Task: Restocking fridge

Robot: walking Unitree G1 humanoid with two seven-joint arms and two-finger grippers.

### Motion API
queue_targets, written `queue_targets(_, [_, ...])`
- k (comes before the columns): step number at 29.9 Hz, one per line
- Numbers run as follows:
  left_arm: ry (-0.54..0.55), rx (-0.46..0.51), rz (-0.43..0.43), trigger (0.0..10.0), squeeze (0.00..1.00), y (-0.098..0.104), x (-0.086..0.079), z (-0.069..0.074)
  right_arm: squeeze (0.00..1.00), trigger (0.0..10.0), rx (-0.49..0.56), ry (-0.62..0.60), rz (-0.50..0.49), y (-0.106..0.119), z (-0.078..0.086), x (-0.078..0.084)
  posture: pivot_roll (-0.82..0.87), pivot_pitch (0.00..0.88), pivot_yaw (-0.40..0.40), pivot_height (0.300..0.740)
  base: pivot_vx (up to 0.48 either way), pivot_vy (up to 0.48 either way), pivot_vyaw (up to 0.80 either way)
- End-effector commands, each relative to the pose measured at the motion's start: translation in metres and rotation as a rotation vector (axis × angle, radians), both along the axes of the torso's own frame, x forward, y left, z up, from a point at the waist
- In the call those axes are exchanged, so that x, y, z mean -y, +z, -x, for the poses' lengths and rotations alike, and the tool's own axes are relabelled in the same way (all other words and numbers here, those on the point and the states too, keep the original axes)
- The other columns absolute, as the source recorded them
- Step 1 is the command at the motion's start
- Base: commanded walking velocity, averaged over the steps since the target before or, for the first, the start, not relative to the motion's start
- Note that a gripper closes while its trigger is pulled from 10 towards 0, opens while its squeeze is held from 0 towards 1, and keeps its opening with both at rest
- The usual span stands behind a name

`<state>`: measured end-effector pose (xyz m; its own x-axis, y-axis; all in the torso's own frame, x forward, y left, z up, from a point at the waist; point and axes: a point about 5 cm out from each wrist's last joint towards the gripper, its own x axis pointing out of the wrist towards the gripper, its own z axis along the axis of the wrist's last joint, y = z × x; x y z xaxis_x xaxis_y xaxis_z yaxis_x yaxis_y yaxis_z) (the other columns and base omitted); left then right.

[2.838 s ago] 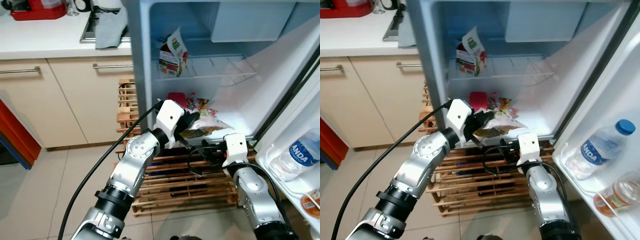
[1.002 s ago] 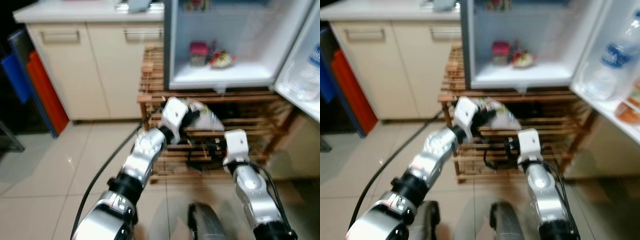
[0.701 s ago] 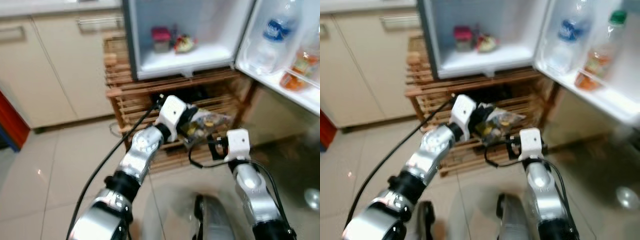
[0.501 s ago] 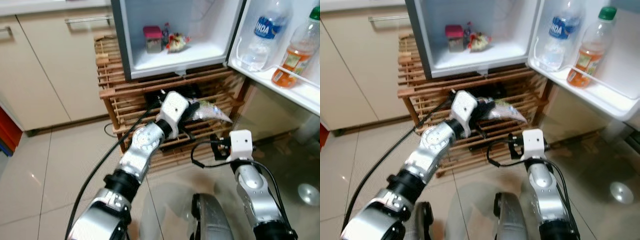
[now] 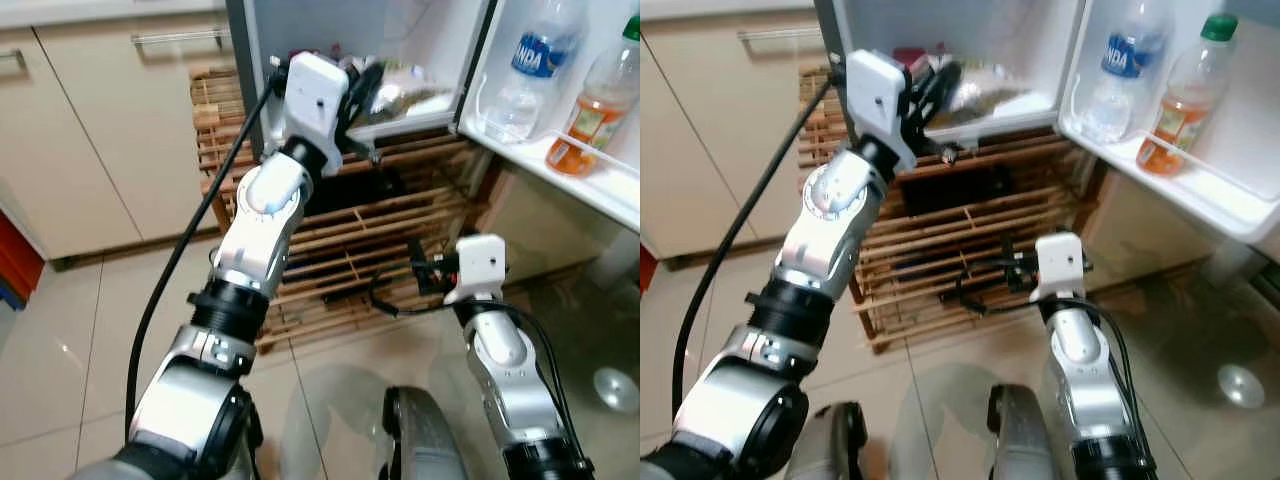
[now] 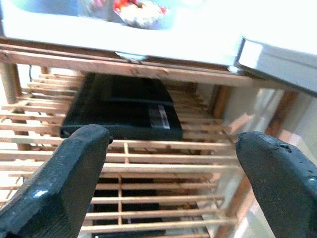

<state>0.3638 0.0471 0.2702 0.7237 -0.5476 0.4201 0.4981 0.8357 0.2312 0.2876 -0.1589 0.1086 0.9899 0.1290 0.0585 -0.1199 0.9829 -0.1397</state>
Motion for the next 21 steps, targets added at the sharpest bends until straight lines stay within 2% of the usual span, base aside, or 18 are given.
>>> queue_targets(1, [-0.013, 0.066, -0.001, 10.0, 0.0, 0.022, 0.001, -0.002, 0.08, 10.0, 0.008, 0.018, -0.013, 0.005, 0.0, -0.004, -0.18, 0.0, 0.031, 0.613, 0.0, 0.0, 0.0])
queue_targets(7, [-0.03, 0.022, -0.027, 10.0, 0.0, 0.022, 0.005, -0.011, 0.09, 10.0, -0.011, 0.027, -0.012, 0.002, 0.001, -0.007, -0.19, 0.0, 0.032, 0.641, 0.0, 0.0, 0.0])
queue_targets(11, [-0.043, -0.007, -0.064, 10.0, 0.0, 0.012, 0.013, -0.013, 0.06, 10.0, -0.015, 0.021, -0.012, 0.002, 0.002, -0.006, -0.2, 0.0, 0.037, 0.641, 0.0, 0.0, 0.0])
queue_targets(17, [-0.07, -0.027, -0.045, 10.0, 0.0, 0.005, 0.018, -0.011, 0.06, 10.0, -0.026, 0.022, -0.012, -0.001, 0.003, -0.005, -0.2, 0.0, 0.033, 0.641, 0.0, 0.0, 0.0])
queue_targets(21, [-0.075, -0.021, -0.026, 10.0, 0.0, 0.003, 0.018, -0.01, 0.05, 10.0, -0.03, 0.029, -0.01, -0.001, 0.003, -0.005, -0.2, 0.0, 0.031, 0.641, 0.396, 0.06, 0.0])
